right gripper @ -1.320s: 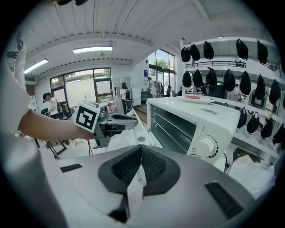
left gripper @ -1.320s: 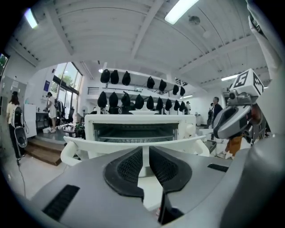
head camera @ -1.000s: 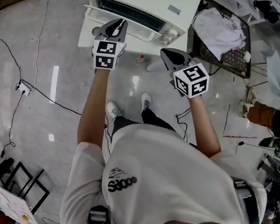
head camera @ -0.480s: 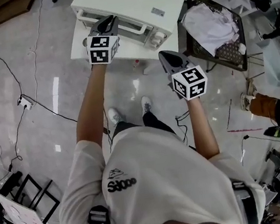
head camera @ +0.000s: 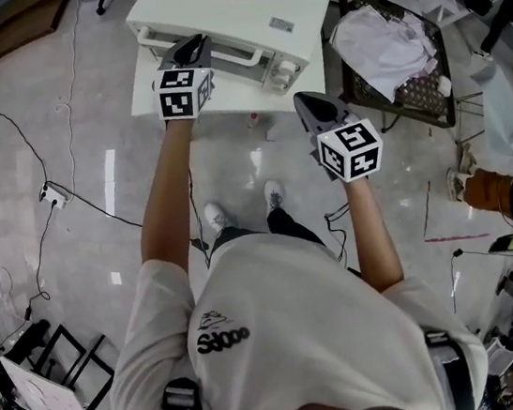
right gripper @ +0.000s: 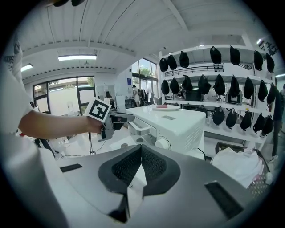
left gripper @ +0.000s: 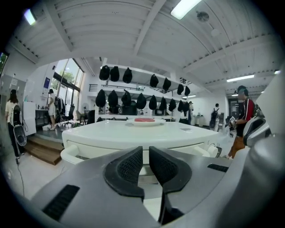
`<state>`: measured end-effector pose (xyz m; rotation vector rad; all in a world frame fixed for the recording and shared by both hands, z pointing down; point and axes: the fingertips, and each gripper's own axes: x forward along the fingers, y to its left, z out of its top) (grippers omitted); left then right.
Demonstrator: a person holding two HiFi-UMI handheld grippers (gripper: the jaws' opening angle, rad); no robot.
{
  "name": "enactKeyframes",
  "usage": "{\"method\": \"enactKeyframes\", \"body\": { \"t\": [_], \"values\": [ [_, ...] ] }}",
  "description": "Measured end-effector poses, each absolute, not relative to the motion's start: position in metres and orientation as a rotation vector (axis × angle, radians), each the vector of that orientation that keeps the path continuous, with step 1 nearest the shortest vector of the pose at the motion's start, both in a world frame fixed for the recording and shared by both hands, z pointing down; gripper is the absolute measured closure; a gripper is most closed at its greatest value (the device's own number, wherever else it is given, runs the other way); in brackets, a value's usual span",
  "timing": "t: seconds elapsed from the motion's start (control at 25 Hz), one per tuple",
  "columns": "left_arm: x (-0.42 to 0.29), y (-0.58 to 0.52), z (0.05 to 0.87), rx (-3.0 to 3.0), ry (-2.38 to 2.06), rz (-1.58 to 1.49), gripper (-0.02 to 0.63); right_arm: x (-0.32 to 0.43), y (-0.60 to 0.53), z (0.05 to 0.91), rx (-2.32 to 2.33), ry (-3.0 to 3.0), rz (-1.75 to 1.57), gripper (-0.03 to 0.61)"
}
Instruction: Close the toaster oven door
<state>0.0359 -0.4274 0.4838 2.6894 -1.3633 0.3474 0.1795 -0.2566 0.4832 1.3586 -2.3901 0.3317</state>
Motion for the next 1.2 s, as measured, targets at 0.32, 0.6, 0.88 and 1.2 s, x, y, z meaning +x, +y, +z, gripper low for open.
{"method": "enactKeyframes", "body": {
  "t": [0.32,0.6,0.88,1.2],
  "values": [
    [0.003,-0.4,0.451,2.638,-1.331,0.294,0.558,0.17,-0.282,0.435,1.334,-2.485,0.187,0.569],
    [-0.036,-0.363,0.4,2.703,-1.428,0.305,0.563,0.147,-0.302,0.385,1.274,-2.582,0.008,0.569],
    [-0.057,-0.33,0.341,2.763,-1.571,0.268,0.572,0.114,-0.301,0.341,1.21,-2.616,-0.166,0.569],
    [-0.064,-0.295,0.292,2.845,-1.65,0.266,0.572,0.078,-0.287,0.301,1.121,-2.689,-0.247,0.569]
  ]
}}
